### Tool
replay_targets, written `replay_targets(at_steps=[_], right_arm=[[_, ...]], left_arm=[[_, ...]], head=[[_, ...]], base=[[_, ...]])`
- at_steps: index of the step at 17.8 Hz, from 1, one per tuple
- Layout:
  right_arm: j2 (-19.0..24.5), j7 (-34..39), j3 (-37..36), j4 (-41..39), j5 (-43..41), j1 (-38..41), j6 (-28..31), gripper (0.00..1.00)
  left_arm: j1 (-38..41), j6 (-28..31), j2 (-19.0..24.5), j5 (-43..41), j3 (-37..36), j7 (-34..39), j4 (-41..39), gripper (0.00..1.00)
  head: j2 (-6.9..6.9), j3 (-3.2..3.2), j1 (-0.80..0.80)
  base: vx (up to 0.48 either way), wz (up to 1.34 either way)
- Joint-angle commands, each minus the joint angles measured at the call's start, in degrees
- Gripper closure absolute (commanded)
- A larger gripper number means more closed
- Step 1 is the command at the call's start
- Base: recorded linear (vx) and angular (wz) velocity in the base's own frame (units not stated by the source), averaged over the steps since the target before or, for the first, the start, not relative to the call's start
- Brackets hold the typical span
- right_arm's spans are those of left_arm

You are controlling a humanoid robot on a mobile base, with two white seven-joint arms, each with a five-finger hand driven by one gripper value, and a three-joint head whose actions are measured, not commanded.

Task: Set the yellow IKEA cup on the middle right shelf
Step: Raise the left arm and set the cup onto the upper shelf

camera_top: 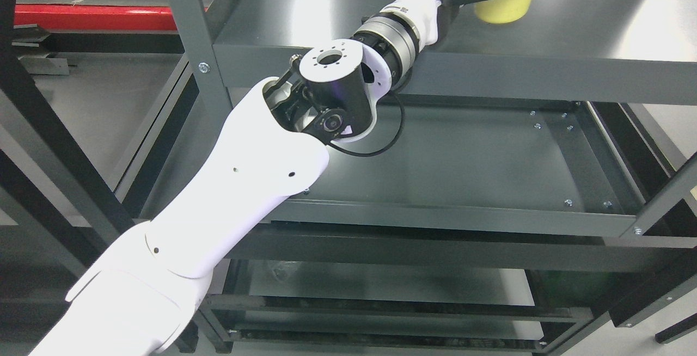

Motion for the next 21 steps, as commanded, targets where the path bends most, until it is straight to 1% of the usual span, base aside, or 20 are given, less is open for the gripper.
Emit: replay_targets(at_steps=[1,3,5,6,8,10,13,15,18,21], right_arm=[[-1.0,0.0,1.0,0.0,-1.4,0.8,0.0,0.01],[-1.0,0.0,1.0,0.0,-1.4,0.8,0.0,0.01],[-1.0,0.0,1.0,0.0,-1.4,0.8,0.0,0.01],[-1.0,0.0,1.0,0.0,-1.4,0.8,0.0,0.01],[-1.0,0.0,1.0,0.0,-1.4,0.8,0.0,0.01],[-1.0,0.0,1.0,0.0,-1.4,0.8,0.0,0.01],[-1.0,0.0,1.0,0.0,-1.4,0.8,0.0,0.01],[-1.0,0.0,1.0,0.0,-1.4,0.8,0.0,0.01],[-1.0,0.0,1.0,0.0,-1.4,0.8,0.0,0.01],[-1.0,0.0,1.0,0.0,-1.4,0.8,0.0,0.01]], left_arm=[[-0.6,2.4,1.0,-3.3,-1.4,-0.2,6.2,0.37],[-0.6,2.5,1.0,-3.4,-1.4,-0.3,5.7,0.15],[-0.6,2.4,1.0,-3.5,-1.4,-0.3,5.3,0.05],[-0.7,2.3,1.0,-3.5,-1.4,-0.4,5.2,0.02],[-0.7,1.8,1.0,-3.5,-1.2,-0.3,4.3,0.01],[-0.9,-0.3,1.0,-3.8,-0.9,-0.4,3.2,0.01],[-1.1,-2.0,1.0,-7.2,1.0,-0.4,0.1,0.01],[-1.1,-3.0,1.0,-10.0,2.4,-0.7,-0.1,0.01],[-1.1,-10.1,1.0,-19.4,2.5,-1.2,-0.2,0.01],[-1.1,-13.8,1.0,-21.1,2.8,-3.5,-1.1,0.02]], head=[[0.0,0.0,0.0],[0.0,0.0,0.0],[0.0,0.0,0.0],[0.0,0.0,0.0],[0.0,0.0,0.0],[0.0,0.0,0.0],[0.0,0.0,0.0],[0.0,0.0,0.0],[0.0,0.0,0.0],[0.0,0.0,0.0]], base=[[0.0,0.0],[0.0,0.0],[0.0,0.0],[0.0,0.0],[0.0,0.0],[0.0,0.0],[-0.005,0.0],[-0.021,0.0],[-0.011,0.01],[-0.005,0.04]])
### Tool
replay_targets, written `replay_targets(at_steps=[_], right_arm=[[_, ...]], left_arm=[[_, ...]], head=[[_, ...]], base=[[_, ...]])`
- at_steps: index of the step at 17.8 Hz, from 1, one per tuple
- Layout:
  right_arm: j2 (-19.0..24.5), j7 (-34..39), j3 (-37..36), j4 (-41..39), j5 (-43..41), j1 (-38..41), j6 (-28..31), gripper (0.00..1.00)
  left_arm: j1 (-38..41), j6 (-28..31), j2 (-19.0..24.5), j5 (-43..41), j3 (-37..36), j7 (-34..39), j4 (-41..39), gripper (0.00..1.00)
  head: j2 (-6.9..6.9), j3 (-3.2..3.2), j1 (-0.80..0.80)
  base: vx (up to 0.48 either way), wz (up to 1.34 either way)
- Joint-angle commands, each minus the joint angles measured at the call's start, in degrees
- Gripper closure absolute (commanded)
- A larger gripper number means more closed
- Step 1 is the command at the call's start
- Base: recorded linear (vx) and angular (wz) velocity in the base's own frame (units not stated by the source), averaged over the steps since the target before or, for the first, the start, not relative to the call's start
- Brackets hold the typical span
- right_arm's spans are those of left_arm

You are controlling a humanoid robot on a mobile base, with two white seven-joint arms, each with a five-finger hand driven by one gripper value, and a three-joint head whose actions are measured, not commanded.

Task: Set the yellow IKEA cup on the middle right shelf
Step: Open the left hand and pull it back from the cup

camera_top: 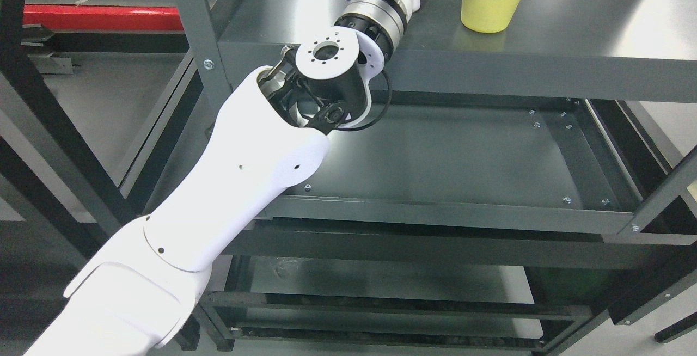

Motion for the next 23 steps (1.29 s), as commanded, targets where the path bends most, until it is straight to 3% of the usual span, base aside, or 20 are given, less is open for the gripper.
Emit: replay_targets(at_steps=[1,8,17,23], right_arm=[[-1.0,0.0,1.0,0.0,-1.4,0.8,0.0,0.01],[-1.0,0.0,1.0,0.0,-1.4,0.8,0.0,0.01],[-1.0,0.0,1.0,0.0,-1.4,0.8,0.0,0.01],[-1.0,0.0,1.0,0.0,-1.4,0.8,0.0,0.01]], left_arm=[[0.1,-5.2,1.0,-6.7,1.8,-2.8,-3.0,0.02],[1.9,-18.5,1.0,-15.8,1.2,-15.7,-3.4,0.02],[5.2,-18.4,1.0,-16.0,-4.3,-24.3,-3.7,0.01],[9.8,-18.4,1.0,-16.0,-8.1,-24.3,-3.9,0.01]], head=[[0.0,0.0,0.0],[0.0,0.0,0.0],[0.0,0.0,0.0],[0.0,0.0,0.0]], base=[[-0.019,0.04],[-0.087,0.11],[-0.093,0.03],[-0.123,0.05]])
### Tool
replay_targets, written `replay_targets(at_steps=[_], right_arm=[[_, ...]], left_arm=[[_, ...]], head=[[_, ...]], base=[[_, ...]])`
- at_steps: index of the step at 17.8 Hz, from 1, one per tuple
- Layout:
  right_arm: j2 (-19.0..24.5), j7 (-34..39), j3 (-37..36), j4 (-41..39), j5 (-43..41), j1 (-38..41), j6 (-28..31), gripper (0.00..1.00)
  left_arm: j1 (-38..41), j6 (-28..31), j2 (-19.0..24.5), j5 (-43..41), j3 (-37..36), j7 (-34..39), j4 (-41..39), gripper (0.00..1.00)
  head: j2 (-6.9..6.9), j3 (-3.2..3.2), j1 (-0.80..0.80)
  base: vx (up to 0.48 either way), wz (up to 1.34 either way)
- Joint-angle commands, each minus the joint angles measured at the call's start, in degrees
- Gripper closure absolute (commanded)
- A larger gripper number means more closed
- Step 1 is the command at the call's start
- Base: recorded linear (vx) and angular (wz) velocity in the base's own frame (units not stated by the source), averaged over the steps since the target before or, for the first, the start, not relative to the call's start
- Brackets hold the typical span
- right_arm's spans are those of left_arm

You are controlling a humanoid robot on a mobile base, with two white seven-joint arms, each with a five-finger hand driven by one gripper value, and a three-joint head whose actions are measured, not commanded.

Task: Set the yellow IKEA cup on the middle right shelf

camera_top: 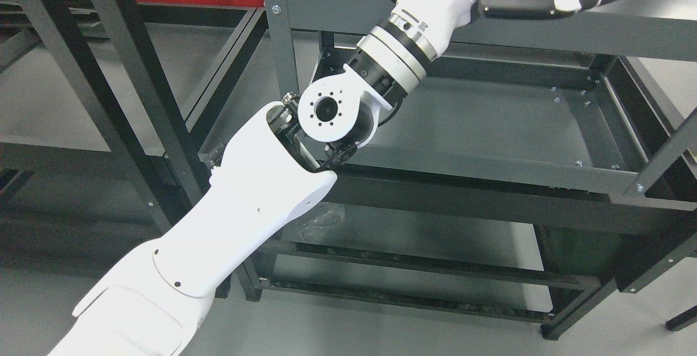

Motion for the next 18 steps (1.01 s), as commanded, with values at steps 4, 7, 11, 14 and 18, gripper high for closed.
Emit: replay_targets(at_steps=[4,7,11,14,18], right_arm=[[-1.0,0.1,1.0,0.0,-1.4,0.8,0.0,0.01],[-1.0,0.1,1.0,0.0,-1.4,0.8,0.0,0.01],[-1.0,0.1,1.0,0.0,-1.4,0.8,0.0,0.01],[-1.0,0.1,1.0,0.0,-1.4,0.8,0.0,0.01],[-1.0,0.1,1.0,0.0,-1.4,0.8,0.0,0.01]], left_arm=[[11.3,0.0,1.0,-0.6,-4.9,-0.2,-3.4,0.01],[22.3,-0.4,3.1,-3.8,-0.1,-7.4,-3.2,0.01],[35.9,-0.4,1.0,-14.8,14.9,-10.6,-1.5,0.01],[41.9,-0.4,1.0,-22.6,28.2,-10.5,1.4,0.01],[47.7,-0.4,1.0,-22.8,37.6,-9.7,1.4,0.01]], head=[[0.0,0.0,0.0],[0.0,0.0,0.0],[0.0,0.0,0.0],[0.0,0.0,0.0],[0.0,0.0,0.0]], base=[[-0.153,0.01],[-0.136,0.0],[-0.111,-0.01],[-0.07,-0.02],[-0.038,0.0]])
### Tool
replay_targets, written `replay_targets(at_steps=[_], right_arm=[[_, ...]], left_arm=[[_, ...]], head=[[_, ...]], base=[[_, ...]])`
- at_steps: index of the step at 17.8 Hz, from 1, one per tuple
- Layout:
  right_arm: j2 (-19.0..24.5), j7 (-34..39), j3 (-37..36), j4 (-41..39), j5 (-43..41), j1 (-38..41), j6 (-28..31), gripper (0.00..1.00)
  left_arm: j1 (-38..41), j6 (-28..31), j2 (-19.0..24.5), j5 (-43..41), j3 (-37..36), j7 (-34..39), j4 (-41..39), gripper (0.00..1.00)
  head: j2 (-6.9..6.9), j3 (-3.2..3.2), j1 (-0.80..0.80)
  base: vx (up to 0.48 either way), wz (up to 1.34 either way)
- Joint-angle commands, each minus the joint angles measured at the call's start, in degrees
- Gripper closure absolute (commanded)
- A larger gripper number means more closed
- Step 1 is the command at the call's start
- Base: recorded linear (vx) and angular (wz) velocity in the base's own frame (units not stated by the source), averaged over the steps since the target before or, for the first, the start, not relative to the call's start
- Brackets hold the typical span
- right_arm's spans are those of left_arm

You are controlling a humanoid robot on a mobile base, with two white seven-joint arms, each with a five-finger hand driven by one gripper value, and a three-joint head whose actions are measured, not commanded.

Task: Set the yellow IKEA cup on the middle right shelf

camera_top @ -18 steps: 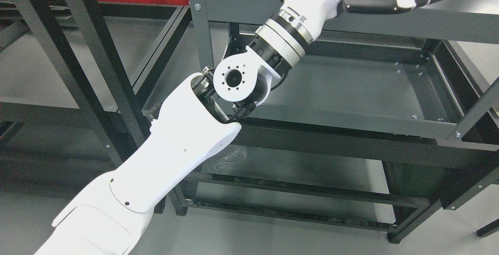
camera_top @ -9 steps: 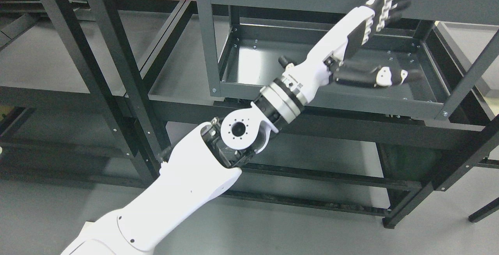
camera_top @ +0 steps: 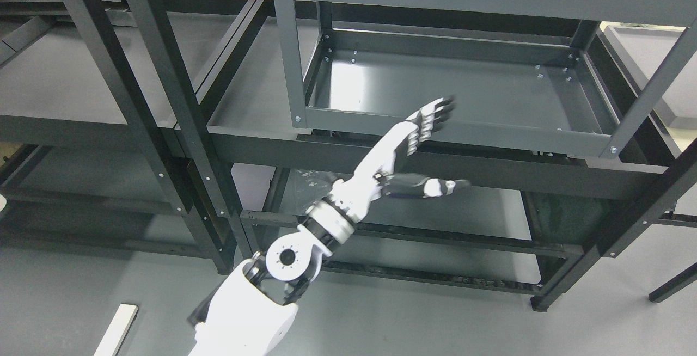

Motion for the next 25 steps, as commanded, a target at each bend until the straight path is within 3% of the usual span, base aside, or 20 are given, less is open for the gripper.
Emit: replay_targets(at_steps=[1,10,25], right_arm=[[-1.0,0.0,1.0,0.0,-1.4,0.8,0.0,0.01],[-1.0,0.0,1.0,0.0,-1.4,0.8,0.0,0.01],[-1.0,0.0,1.0,0.0,-1.4,0.8,0.0,0.01]], left_arm=[[11.8,0.0,0.6,-5.5,24.9,1.3,1.5,0.01],[19.4,-2.4,0.6,-5.3,25.9,5.9,-0.7,0.01],[19.0,-2.3,0.6,-5.3,25.4,5.7,-3.1,0.01]], head=[[0.0,0.0,0.0],[0.0,0.0,0.0],[0.0,0.0,0.0]], base=[[0.0,0.0],[0.0,0.0],[0.0,0.0]])
